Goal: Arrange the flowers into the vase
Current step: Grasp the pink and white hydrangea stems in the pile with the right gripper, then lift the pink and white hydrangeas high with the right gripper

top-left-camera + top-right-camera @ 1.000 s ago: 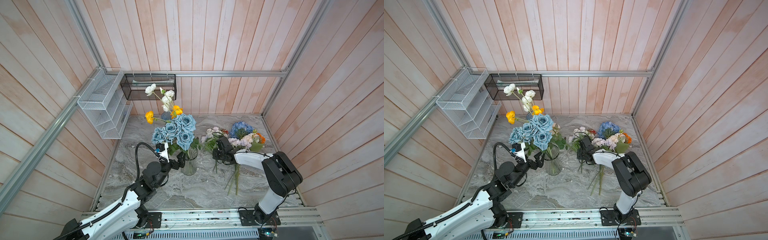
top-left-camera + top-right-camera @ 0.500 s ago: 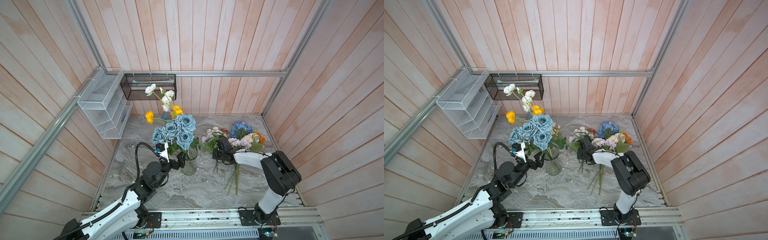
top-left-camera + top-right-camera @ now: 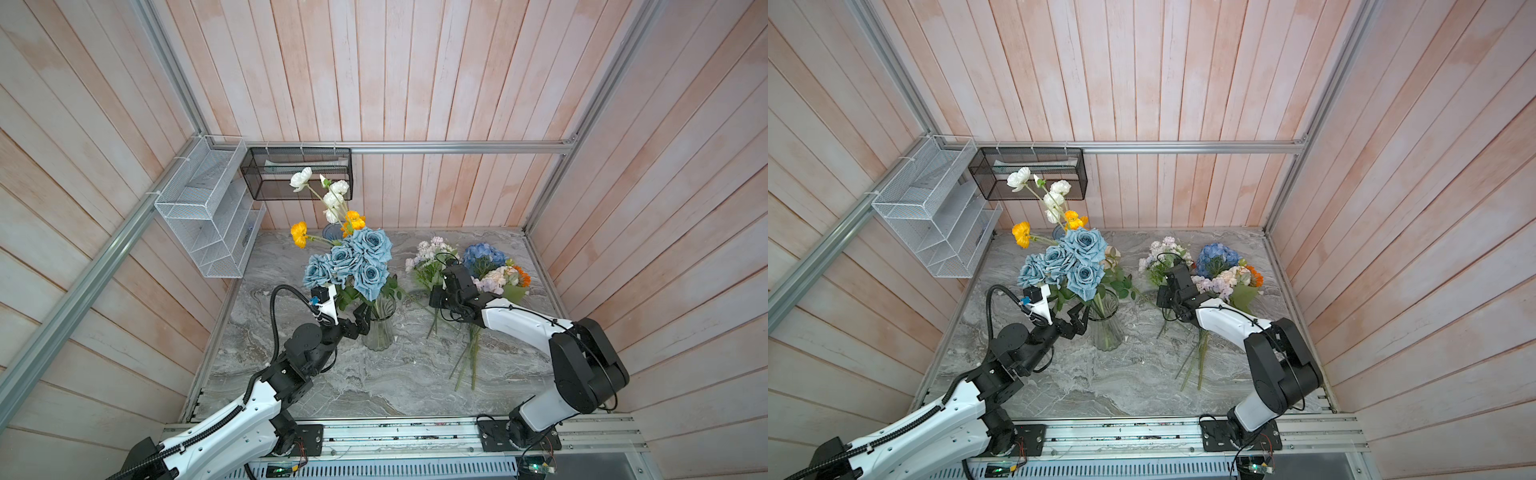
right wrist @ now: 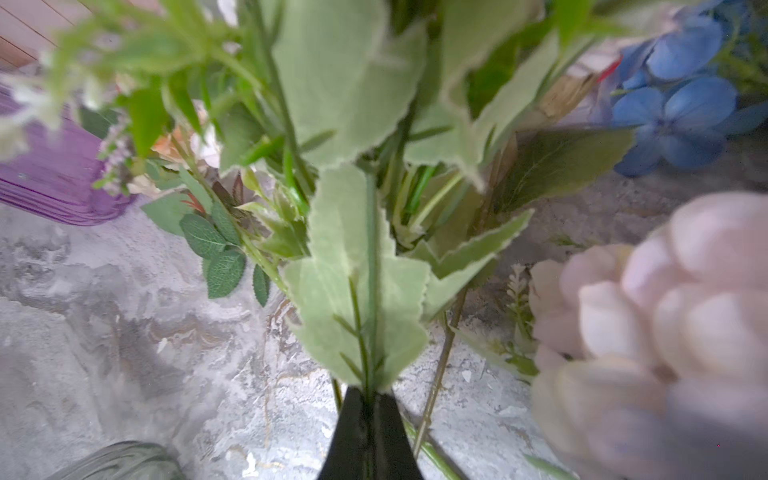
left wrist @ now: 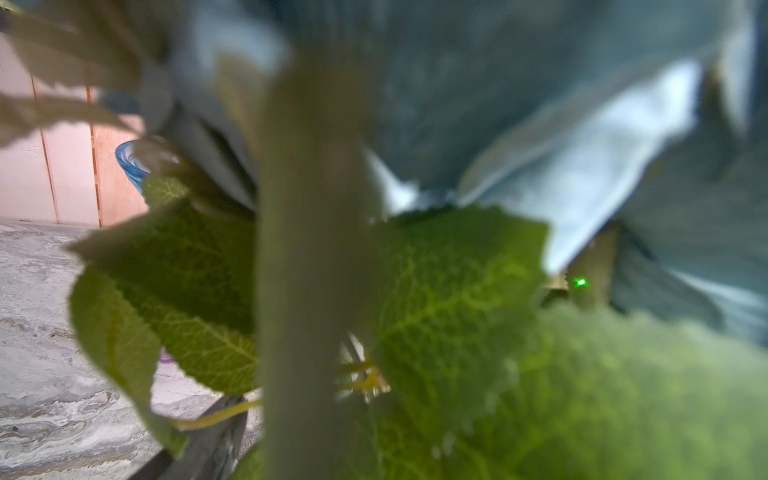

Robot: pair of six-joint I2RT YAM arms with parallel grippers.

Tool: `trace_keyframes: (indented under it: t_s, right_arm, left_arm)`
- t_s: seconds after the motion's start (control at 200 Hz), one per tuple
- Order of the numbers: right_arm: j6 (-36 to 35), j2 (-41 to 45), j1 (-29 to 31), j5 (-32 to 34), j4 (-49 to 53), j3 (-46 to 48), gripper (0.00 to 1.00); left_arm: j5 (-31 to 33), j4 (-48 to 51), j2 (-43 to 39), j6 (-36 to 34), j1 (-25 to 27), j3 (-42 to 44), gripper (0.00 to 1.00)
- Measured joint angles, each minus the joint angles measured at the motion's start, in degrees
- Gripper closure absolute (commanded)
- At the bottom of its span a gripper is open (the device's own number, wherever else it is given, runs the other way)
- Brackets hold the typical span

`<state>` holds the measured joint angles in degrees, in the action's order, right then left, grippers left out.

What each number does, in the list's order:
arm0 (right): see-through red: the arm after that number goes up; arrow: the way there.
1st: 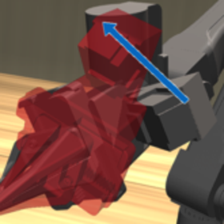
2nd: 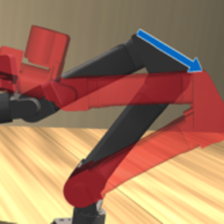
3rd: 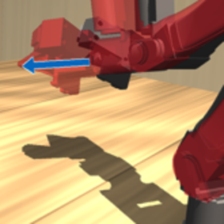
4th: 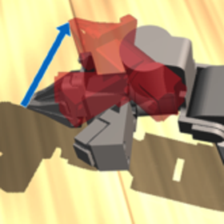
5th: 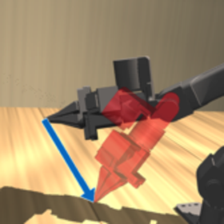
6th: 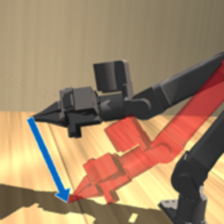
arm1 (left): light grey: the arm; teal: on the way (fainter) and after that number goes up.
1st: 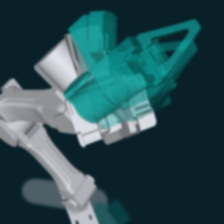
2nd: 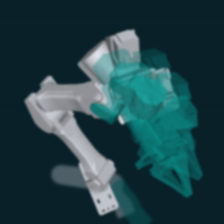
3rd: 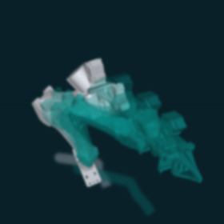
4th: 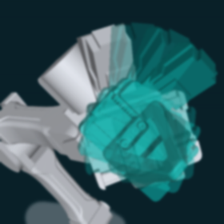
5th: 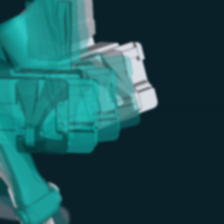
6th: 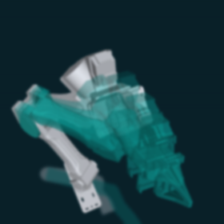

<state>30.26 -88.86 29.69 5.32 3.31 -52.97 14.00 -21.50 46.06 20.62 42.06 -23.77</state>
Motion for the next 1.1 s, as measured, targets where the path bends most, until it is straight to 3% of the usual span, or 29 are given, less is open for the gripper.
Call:
trace_keyframes:
  t_s: [0.305, 0.485, 0.86, 1.1]
  right_arm:
    - [-2.49, 8.66, -0.39, -1.03, -2.27, -3.04, 1.00]
    - [-4.48, 14.67, -0.61, -4.85, -7.08, -3.54, 1.00]
    - [-1.46, 24.83, -0.04, -16.63, -32.74, 4.61, 1.00]
    - [-0.81, 22.34, 7.82, -16.98, -44.37, 6.58, 1.00]
  left_arm:
    - [0.04, -0.04, 0.00, 0.04, 0.00, 0.00, 0.00]
    - [0.02, 0.00, 0.00, 0.15, 0.00, 0.00, 0.00]
    - [-0.24, 0.11, -1.11, 0.15, -0.04, 0.00, 0.00]
    - [-0.20, 0.63, -1.25, 0.39, -0.55, 0.00, 0.00]
